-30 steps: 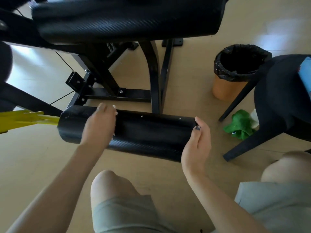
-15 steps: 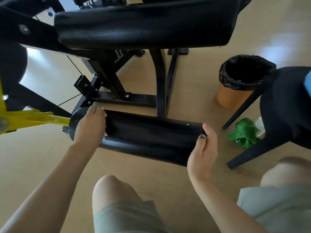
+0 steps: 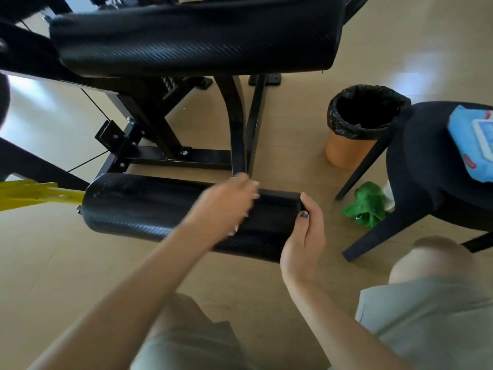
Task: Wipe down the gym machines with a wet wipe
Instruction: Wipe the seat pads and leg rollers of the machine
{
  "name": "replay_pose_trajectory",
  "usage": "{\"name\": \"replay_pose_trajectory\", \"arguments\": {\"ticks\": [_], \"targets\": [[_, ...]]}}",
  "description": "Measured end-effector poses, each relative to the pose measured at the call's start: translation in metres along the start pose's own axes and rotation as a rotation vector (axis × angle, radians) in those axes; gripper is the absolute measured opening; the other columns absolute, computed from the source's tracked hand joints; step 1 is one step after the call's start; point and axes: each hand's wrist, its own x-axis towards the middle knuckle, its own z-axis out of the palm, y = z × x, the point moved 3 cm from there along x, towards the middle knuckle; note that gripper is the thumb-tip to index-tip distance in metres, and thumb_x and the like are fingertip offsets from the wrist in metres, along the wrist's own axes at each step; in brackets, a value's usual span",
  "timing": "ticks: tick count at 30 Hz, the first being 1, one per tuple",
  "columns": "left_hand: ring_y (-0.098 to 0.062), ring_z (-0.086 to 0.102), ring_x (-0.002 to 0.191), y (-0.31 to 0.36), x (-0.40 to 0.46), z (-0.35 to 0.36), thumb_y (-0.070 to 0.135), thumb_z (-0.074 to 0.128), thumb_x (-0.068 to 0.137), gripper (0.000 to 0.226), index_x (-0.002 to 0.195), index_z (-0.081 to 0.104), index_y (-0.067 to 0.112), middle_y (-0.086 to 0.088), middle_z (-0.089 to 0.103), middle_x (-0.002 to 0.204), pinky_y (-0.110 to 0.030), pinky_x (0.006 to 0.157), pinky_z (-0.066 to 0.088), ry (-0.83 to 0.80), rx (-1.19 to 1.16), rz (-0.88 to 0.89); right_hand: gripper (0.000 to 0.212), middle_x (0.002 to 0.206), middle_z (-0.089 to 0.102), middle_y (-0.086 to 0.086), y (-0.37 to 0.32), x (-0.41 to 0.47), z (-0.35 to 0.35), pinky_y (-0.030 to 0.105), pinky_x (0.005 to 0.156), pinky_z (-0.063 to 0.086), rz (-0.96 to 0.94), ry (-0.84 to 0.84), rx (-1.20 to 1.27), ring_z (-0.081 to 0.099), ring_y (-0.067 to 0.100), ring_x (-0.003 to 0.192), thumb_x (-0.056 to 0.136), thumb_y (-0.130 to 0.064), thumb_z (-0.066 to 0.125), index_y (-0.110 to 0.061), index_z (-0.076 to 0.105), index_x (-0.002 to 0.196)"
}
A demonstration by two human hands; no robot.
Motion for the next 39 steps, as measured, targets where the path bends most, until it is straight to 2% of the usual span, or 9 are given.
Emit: {"name": "replay_pose_trajectory", "arguments": {"ticks": [5, 8, 13, 19, 25, 30, 34, 36, 39], "targets": [[-0.035, 0.06, 0.098, -0.115, -0.05, -0.031, 0.015, 0.05, 0.102, 0.019, 0.107, 0.065, 0.006, -0.016, 0.063, 0.109, -0.046, 0.081, 0.052, 0.117, 0.125, -0.486, 0.042, 0.143, 0.056, -0.003, -0.002, -0.001, 0.001, 0.021, 0.115, 0.036, -0.04, 0.001, -0.027, 0.048, 0.003, 0.135, 0.103, -0.017, 0.036, -0.013, 0.054, 0.14], [-0.031, 0.059, 0.103, -0.064, -0.028, -0.009, 0.005, 0.059, 0.095, 0.025, 0.119, 0.062, 0.003, -0.015, 0.058, 0.115, -0.041, 0.076, 0.055, 0.09, 0.256, -0.3, 0.042, 0.141, 0.057, -0.004, -0.004, 0.0, 0.002, 0.017, 0.113, 0.035, -0.017, 0.008, -0.022, 0.048, 0.001, 0.133, 0.102, -0.021, 0.037, -0.014, 0.055, 0.139], [-0.029, 0.057, 0.097, 0.041, 0.0, 0.022, 0.013, 0.039, 0.103, 0.021, 0.116, 0.055, 0.014, -0.007, 0.055, 0.117, -0.039, 0.076, 0.045, 0.031, 0.036, -0.078, 0.034, 0.131, 0.056, -0.008, -0.01, 0.007, -0.004, 0.025, 0.105, 0.042, 0.062, -0.083, -0.021, 0.051, 0.004, 0.124, 0.101, -0.026, 0.038, -0.023, 0.053, 0.131], [-0.011, 0.057, 0.078, -0.092, -0.048, -0.01, 0.025, 0.042, 0.104, 0.023, 0.105, 0.064, 0.018, 0.009, 0.059, 0.09, -0.017, 0.061, 0.039, 0.188, 0.186, -0.301, 0.044, 0.139, 0.052, -0.011, -0.019, 0.028, 0.005, 0.014, 0.098, 0.031, 0.277, -0.173, -0.116, 0.047, 0.001, 0.127, 0.109, -0.035, 0.035, -0.021, 0.043, 0.149], [-0.049, 0.058, 0.104, -0.187, -0.094, -0.047, -0.004, 0.052, 0.098, 0.014, 0.106, 0.061, -0.012, -0.032, 0.057, 0.109, -0.059, 0.078, 0.05, 0.298, 0.144, -0.791, 0.044, 0.15, 0.05, -0.006, -0.018, 0.009, 0.008, 0.013, 0.099, 0.027, 0.156, -0.029, -0.205, 0.044, 0.006, 0.135, 0.11, -0.032, 0.033, -0.02, 0.047, 0.15], [-0.025, 0.063, 0.105, -0.096, -0.054, -0.014, 0.009, 0.053, 0.1, 0.027, 0.127, 0.057, 0.006, -0.015, 0.056, 0.121, -0.034, 0.078, 0.056, 0.25, 0.053, -0.572, 0.04, 0.144, 0.052, -0.007, -0.013, -0.001, 0.004, -0.003, 0.093, 0.027, 0.035, -0.017, -0.205, 0.044, -0.004, 0.125, 0.11, -0.025, 0.034, -0.018, 0.049, 0.147], [-0.018, 0.047, 0.126, -0.072, -0.061, 0.013, 0.02, 0.059, 0.098, 0.05, 0.143, 0.044, 0.004, -0.008, 0.048, 0.135, -0.028, 0.11, 0.042, 0.094, -0.108, -0.389, 0.046, 0.148, 0.048, -0.002, -0.007, -0.009, -0.003, 0.008, 0.107, 0.028, -0.071, -0.056, -0.235, 0.043, 0.008, 0.138, 0.106, -0.028, 0.034, -0.014, 0.045, 0.148], [0.001, 0.053, 0.093, -0.108, -0.076, -0.008, 0.022, 0.051, 0.102, 0.034, 0.132, 0.057, 0.005, 0.006, 0.056, 0.109, -0.004, 0.086, 0.042, 0.18, -0.027, -0.464, 0.044, 0.149, 0.048, -0.001, -0.006, -0.008, -0.003, 0.009, 0.108, 0.027, -0.063, -0.057, -0.229, 0.043, 0.01, 0.139, 0.107, -0.026, 0.036, -0.013, 0.045, 0.148], [-0.022, 0.056, 0.082, -0.176, -0.11, -0.035, 0.013, 0.046, 0.105, 0.026, 0.116, 0.061, -0.004, -0.01, 0.06, 0.102, -0.025, 0.072, 0.045, 0.412, 0.041, -0.84, 0.04, 0.148, 0.049, -0.002, -0.008, -0.008, -0.001, 0.012, 0.109, 0.028, -0.044, -0.055, -0.209, 0.043, 0.009, 0.138, 0.108, -0.016, 0.04, -0.014, 0.046, 0.147]]}}
